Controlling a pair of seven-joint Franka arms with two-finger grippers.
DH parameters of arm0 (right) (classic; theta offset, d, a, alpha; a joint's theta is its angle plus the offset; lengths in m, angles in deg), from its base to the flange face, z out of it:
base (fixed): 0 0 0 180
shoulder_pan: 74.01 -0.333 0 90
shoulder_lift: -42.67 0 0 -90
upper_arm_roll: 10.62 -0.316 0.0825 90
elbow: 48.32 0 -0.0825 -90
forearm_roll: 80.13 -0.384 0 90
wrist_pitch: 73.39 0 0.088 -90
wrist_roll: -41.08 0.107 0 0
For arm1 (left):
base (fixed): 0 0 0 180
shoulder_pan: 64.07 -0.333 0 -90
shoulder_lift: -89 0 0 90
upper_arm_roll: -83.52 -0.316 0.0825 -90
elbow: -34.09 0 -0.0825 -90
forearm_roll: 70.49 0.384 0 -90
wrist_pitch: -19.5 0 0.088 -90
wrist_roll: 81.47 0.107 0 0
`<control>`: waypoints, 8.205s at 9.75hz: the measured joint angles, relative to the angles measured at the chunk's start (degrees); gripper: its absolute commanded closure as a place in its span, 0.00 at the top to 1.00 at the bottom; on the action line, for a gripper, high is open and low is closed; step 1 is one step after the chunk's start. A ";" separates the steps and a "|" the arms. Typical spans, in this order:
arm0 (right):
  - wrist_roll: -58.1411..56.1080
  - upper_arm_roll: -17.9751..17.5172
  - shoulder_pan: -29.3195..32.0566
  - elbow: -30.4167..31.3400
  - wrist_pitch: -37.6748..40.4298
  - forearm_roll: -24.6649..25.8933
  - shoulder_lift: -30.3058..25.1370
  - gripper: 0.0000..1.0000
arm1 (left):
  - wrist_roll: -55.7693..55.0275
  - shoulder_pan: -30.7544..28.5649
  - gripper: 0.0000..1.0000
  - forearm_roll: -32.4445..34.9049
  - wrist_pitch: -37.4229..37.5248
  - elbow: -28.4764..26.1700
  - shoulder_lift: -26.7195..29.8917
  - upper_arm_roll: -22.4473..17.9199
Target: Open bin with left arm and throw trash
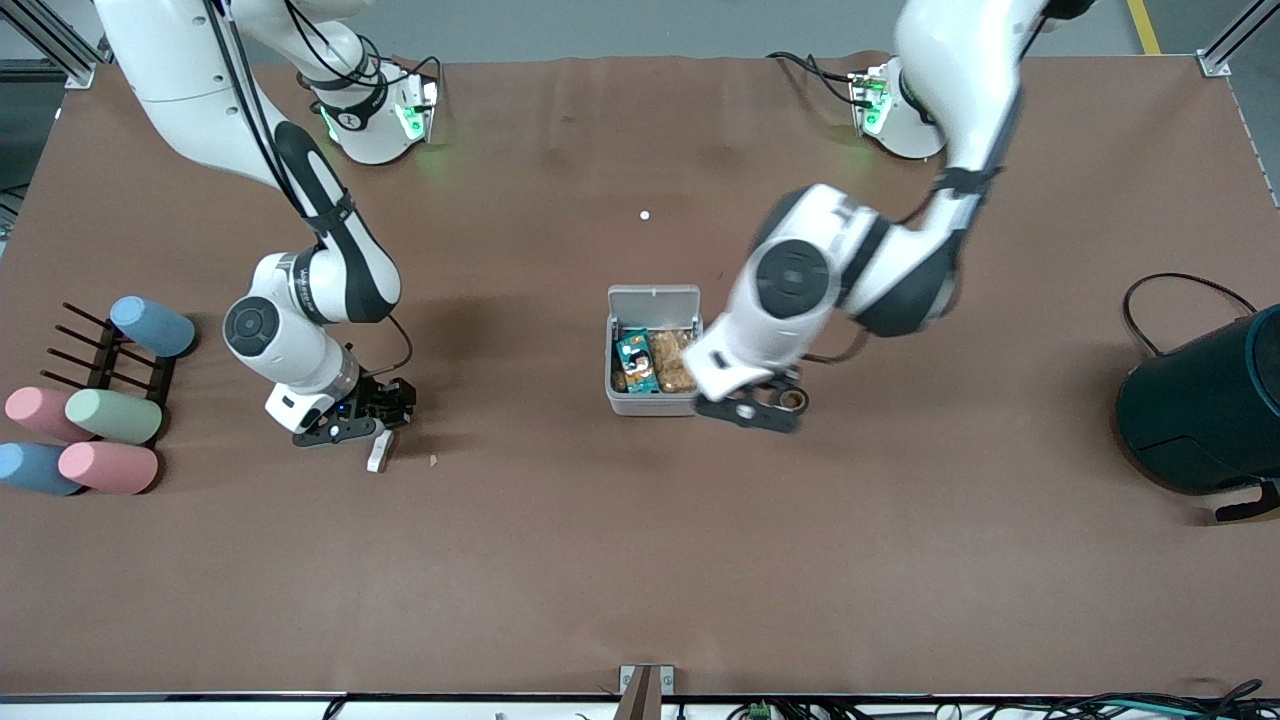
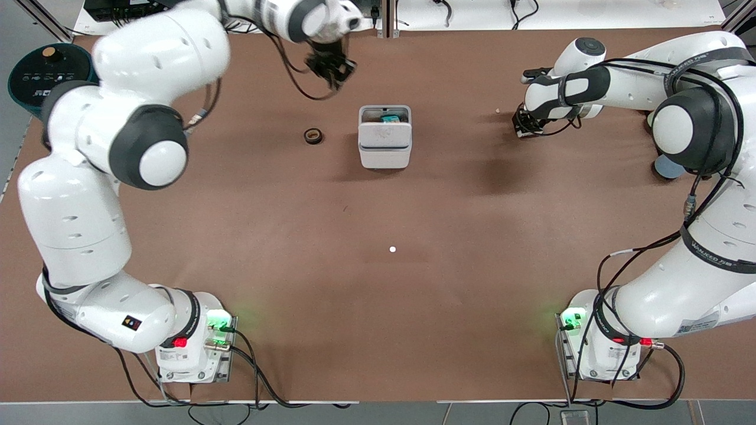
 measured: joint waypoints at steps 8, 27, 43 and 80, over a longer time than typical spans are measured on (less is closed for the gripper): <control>40.70 -0.70 -14.89 -28.38 35.73 -1.33 -6.03 0.10 | 2.60 -3.68 0.99 0.08 -25.35 -20.49 -5.53 0.56; 56.24 0.26 -32.37 -36.93 29.07 -1.67 7.68 1.00 | -6.14 -3.28 0.00 -0.05 -11.43 -12.82 6.38 5.08; 21.81 2.52 0.66 -26.38 18.59 3.17 13.86 0.55 | -23.17 2.79 1.00 5.25 -13.71 -8.82 -1.01 7.53; 25.37 -5.01 7.94 -44.31 70.50 1.18 -13.69 0.99 | 13.75 -19.81 1.00 -3.19 19.62 -4.77 29.59 -8.15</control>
